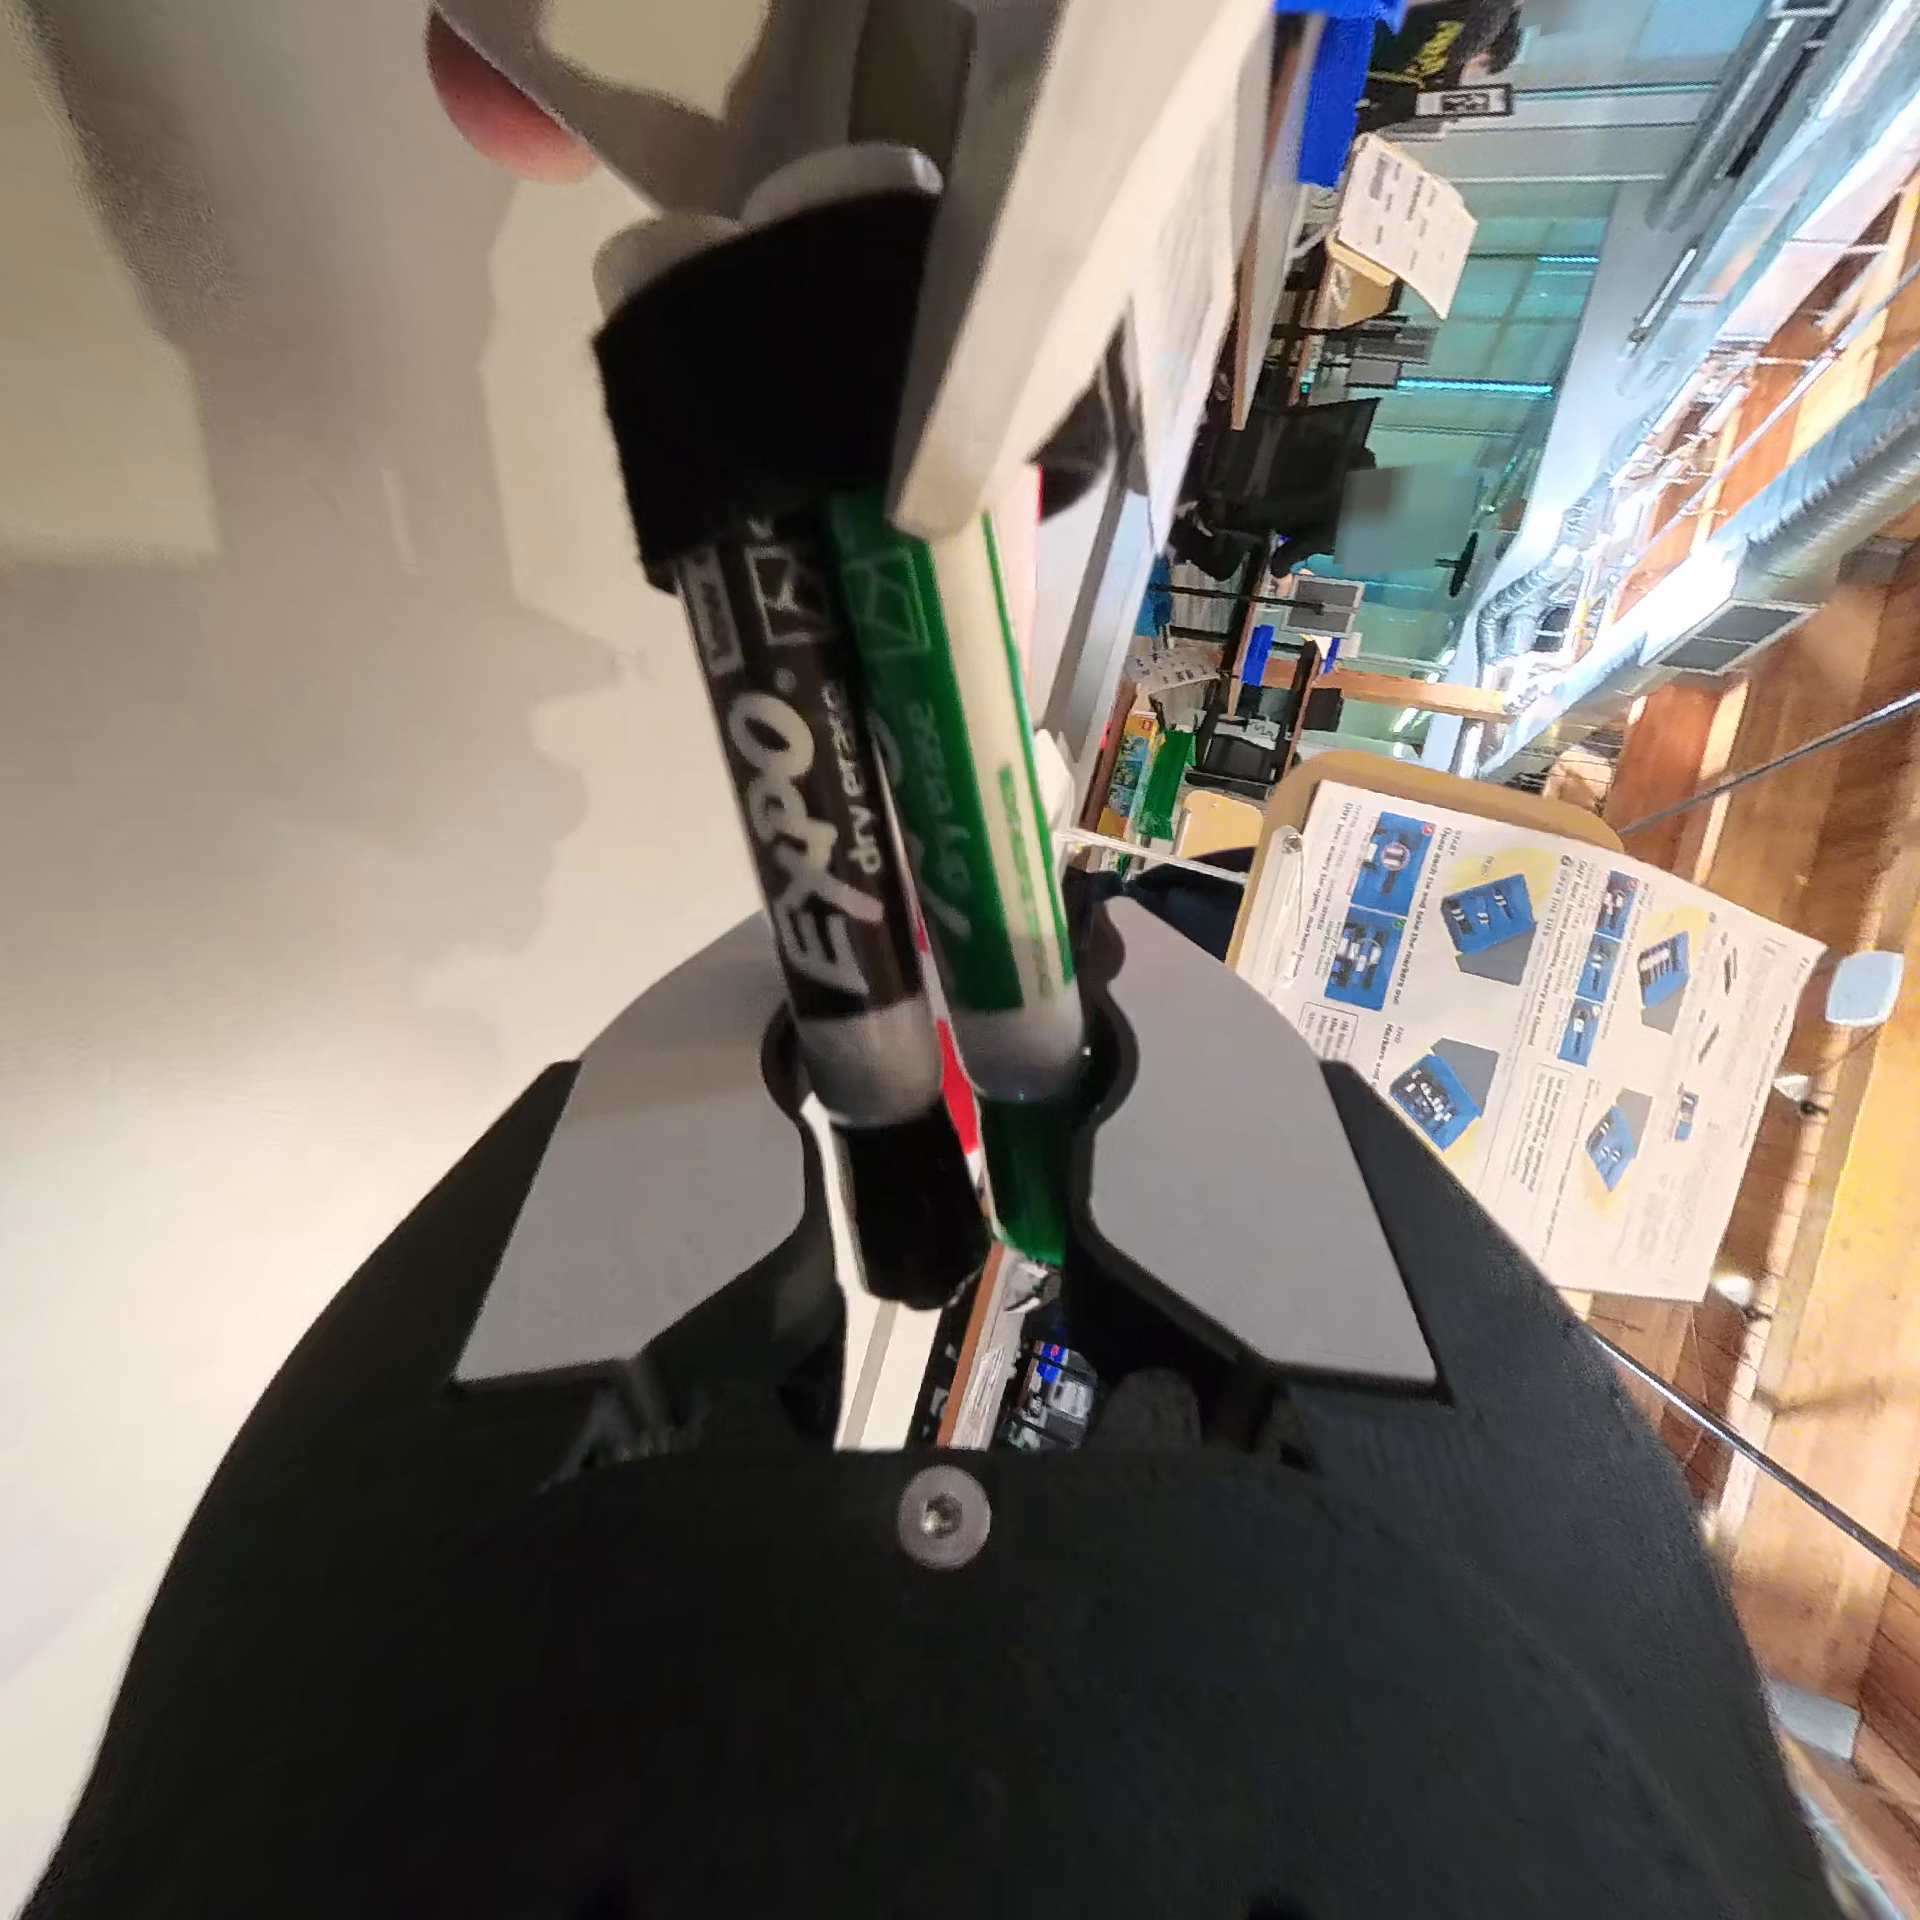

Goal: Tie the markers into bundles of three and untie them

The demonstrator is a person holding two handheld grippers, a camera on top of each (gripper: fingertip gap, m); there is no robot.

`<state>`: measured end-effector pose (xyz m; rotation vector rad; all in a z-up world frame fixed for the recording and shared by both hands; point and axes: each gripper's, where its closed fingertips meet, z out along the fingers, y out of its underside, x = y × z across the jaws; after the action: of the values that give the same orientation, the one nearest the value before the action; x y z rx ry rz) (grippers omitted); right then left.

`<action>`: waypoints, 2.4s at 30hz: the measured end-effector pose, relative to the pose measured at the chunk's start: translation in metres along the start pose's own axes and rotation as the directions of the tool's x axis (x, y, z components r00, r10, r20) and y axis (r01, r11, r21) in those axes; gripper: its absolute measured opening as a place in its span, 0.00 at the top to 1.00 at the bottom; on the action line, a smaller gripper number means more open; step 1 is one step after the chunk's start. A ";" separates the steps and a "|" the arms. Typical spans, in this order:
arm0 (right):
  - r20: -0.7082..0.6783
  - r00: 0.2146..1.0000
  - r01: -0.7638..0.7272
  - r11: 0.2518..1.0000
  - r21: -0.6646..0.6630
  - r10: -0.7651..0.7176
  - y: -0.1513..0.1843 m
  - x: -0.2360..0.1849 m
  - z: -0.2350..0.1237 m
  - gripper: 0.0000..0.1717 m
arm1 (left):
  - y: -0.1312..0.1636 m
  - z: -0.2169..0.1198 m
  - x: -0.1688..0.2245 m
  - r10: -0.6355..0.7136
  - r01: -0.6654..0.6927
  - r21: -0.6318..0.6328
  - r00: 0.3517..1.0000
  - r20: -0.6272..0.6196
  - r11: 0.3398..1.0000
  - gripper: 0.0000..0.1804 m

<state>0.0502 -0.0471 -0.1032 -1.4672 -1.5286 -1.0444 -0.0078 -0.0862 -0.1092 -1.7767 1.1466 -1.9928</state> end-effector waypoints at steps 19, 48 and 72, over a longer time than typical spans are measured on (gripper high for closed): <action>0.304 0.674 -0.732 0.664 0.152 0.673 0.045 -0.014 -0.023 0.66 | -0.011 -0.003 -0.006 -0.099 0.099 0.001 0.993 -0.066 0.995 0.81; 0.550 0.009 -0.972 -0.123 0.202 0.835 0.056 0.017 -0.011 0.60 | -0.054 0.047 -0.036 0.059 -0.075 -0.099 0.986 -0.159 0.992 0.82; 0.626 -0.377 -0.818 -0.562 0.120 0.683 0.019 0.038 0.009 0.64 | -0.082 0.037 -0.029 -0.091 0.145 0.257 0.974 -0.208 0.956 0.84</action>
<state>0.0672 -0.0245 -0.0708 -1.5458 0.0647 0.8685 0.0589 -0.0278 -0.0766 -1.5738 0.7822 -2.3090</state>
